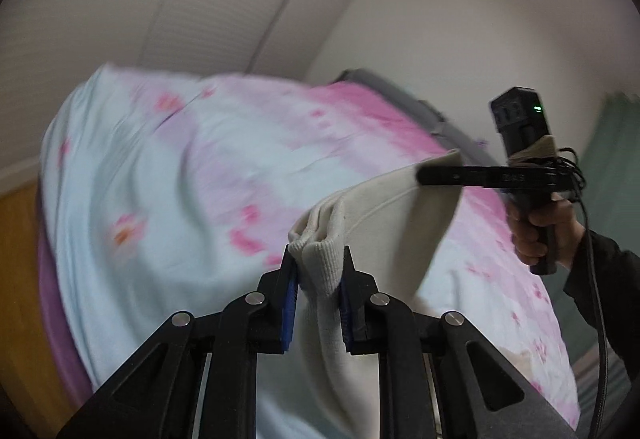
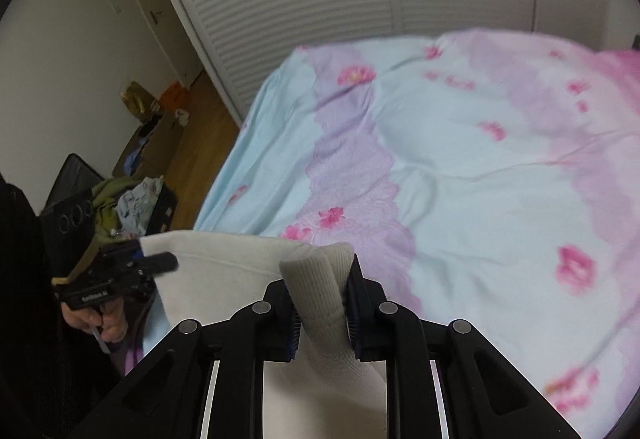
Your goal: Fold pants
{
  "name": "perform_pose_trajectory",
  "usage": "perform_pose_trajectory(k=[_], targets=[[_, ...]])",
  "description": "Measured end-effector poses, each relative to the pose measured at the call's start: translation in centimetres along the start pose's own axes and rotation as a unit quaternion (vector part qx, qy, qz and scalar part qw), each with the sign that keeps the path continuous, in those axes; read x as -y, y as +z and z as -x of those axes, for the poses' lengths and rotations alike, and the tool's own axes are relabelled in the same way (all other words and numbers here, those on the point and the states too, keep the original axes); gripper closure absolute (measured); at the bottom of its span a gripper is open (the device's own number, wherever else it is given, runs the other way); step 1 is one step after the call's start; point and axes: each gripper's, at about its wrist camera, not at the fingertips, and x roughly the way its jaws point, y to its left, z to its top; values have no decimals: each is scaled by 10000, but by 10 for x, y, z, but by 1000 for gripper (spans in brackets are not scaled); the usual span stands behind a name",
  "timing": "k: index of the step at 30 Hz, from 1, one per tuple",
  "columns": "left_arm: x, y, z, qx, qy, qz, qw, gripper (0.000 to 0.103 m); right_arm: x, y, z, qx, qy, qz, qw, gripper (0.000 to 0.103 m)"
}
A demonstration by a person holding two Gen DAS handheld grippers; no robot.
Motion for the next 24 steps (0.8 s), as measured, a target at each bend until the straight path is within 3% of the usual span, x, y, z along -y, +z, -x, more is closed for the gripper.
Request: perform_pose_trajectory(k=[6, 13, 20, 24], targets=[[87, -13, 26, 227, -675, -812, 9941, 84, -21, -47, 94, 533, -523, -16, 9972, 84], [193, -48, 38, 148, -1506, -1571, 9759, 84, -28, -157, 202, 1024, -1212, -492, 9861, 84], [284, -122, 31, -246, -2221, -2290, 9474, 84, -21, -280, 261, 1469, -1455, -1133, 9718, 84], [315, -182, 14, -868, -2353, -2822, 9260, 84, -5, -354, 263, 1732, -1345, -1604, 9624, 83]])
